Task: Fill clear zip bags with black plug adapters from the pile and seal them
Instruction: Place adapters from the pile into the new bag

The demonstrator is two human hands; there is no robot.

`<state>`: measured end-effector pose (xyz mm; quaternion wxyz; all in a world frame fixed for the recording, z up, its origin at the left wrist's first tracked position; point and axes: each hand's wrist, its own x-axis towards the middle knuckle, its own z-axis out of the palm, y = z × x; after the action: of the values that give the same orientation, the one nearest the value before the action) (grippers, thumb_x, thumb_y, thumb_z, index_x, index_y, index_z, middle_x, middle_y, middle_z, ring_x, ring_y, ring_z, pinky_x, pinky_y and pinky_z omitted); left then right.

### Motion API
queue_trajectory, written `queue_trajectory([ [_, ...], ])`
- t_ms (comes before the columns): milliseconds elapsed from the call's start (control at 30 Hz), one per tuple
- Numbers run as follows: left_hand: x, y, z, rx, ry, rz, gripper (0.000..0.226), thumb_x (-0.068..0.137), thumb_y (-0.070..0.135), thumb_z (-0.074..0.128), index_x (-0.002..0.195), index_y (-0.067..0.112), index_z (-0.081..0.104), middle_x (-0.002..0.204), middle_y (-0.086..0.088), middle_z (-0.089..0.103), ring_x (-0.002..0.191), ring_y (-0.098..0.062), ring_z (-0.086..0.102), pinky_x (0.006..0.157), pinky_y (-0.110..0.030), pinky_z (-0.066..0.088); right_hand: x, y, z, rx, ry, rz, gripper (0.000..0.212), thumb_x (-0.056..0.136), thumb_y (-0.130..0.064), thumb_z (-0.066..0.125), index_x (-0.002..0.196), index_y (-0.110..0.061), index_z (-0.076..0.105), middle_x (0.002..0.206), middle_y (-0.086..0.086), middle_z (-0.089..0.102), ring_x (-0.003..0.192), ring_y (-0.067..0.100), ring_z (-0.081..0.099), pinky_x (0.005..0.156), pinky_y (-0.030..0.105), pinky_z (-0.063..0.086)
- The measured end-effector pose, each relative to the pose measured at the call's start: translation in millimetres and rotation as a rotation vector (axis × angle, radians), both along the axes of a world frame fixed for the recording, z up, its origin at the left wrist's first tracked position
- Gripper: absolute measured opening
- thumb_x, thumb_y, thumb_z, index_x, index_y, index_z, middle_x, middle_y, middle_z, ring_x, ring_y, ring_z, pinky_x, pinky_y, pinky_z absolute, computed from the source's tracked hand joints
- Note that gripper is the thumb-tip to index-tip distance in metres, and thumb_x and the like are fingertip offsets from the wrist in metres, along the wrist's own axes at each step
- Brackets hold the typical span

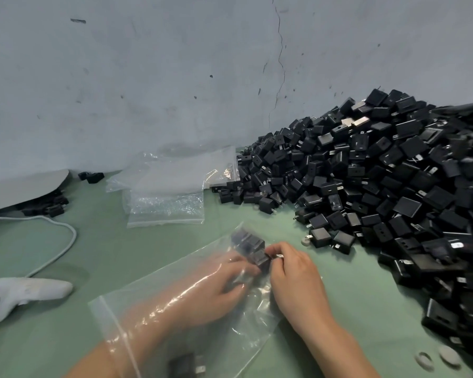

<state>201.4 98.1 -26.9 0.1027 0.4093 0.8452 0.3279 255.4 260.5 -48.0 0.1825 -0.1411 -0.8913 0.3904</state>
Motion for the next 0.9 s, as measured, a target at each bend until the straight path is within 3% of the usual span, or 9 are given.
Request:
queue_trajectory([
  [167,-7.7,2.8,-0.6,-0.125,0.247,0.0,0.045,0.095,0.044,0.04,0.124,0.022,0.066,0.125,0.009,0.055,0.117,-0.016,0.053,0.102,-0.041,0.042,0.1,1.2,0.7,-0.01,0.011,-0.017,0.016,0.098,-0.013,0.041,0.096,-0.02,0.055,0.1,-0.007,0.059,0.101,0.016,0.049,0.089,0.032,0.038],
  [233,-8.2,5.6,-3.9,-0.211,0.361,-0.014,0.048,0.095,0.044,0.037,0.133,0.025,0.06,0.136,0.01,0.052,0.121,-0.012,0.049,0.107,-0.035,0.038,-1.0,1.9,-0.5,0.038,-0.005,-0.019,0.015,0.099,-0.014,0.041,0.092,-0.016,0.055,0.1,-0.003,0.056,0.1,0.018,0.049,0.089,0.031,0.036],
  [333,-3.3,10.0,-0.6,-0.173,0.293,-0.049,0.05,0.097,0.027,0.042,0.145,0.019,0.048,0.149,0.005,0.041,0.132,-0.003,0.036,0.113,-0.012,0.017,-2.6,2.9,-2.6,0.091,-0.008,-0.025,0.017,0.1,-0.014,0.042,0.097,-0.014,0.059,0.106,-0.001,0.055,0.104,0.019,0.049,0.092,0.029,0.035],
  [400,1.8,8.0,6.4,-0.087,0.256,-0.03,0.043,0.102,0.023,0.046,0.145,0.022,0.047,0.147,0.016,0.037,0.135,0.006,0.034,0.114,-0.013,0.02,-2.8,1.5,-3.2,0.119,-0.005,-0.033,0.016,0.1,-0.015,0.043,0.1,-0.014,0.059,0.107,0.0,0.056,0.106,0.02,0.049,0.095,0.03,0.035],
  [500,16.2,-7.0,12.7,0.061,0.097,0.082,0.036,0.102,0.02,0.052,0.138,0.023,0.05,0.134,0.028,0.039,0.119,0.025,0.035,0.098,0.003,0.021,-3.1,-0.7,-3.9,0.14,0.01,-0.05,0.014,0.099,-0.017,0.044,0.102,-0.017,0.057,0.106,-0.002,0.056,0.105,0.02,0.048,0.094,0.03,0.035],
  [600,29.5,-32.6,14.4,0.066,0.273,0.14,0.035,0.095,0.022,0.066,0.129,0.025,0.062,0.126,0.022,0.052,0.11,0.009,0.049,0.094,0.003,0.026,-3.0,-0.6,-5.6,0.139,0.02,-0.056,0.013,0.099,-0.018,0.043,0.106,-0.02,0.054,0.107,-0.005,0.055,0.107,0.017,0.047,0.093,0.029,0.036],
  [700,27.1,-58.1,14.7,-0.129,0.469,0.113,0.039,0.09,0.033,0.066,0.129,0.034,0.061,0.116,0.018,0.057,0.096,0.006,0.054,0.089,-0.003,0.033,-3.0,0.5,-7.5,0.126,0.031,-0.048,0.014,0.1,-0.019,0.042,0.11,-0.02,0.052,0.107,-0.006,0.054,0.108,0.015,0.046,0.093,0.027,0.035],
  [800,24.2,-67.5,8.0,-0.142,0.374,0.192,0.037,0.087,0.025,0.068,0.121,0.039,0.062,0.101,0.018,0.061,0.086,0.004,0.056,0.08,-0.004,0.038,-2.9,1.0,-8.3,0.123,0.045,-0.046,0.015,0.1,-0.019,0.041,0.111,-0.021,0.051,0.107,-0.007,0.054,0.108,0.015,0.046,0.092,0.027,0.035],
  [900,28.1,-55.9,3.7,0.042,0.126,0.223,0.028,0.088,0.017,0.072,0.104,0.038,0.063,0.091,0.016,0.066,0.076,0.006,0.058,0.073,-0.008,0.041,-3.1,1.3,-6.8,0.08,0.046,-0.05,0.019,0.1,-0.018,0.04,0.114,-0.02,0.053,0.11,-0.007,0.054,0.111,0.015,0.045,0.092,0.028,0.034],
])
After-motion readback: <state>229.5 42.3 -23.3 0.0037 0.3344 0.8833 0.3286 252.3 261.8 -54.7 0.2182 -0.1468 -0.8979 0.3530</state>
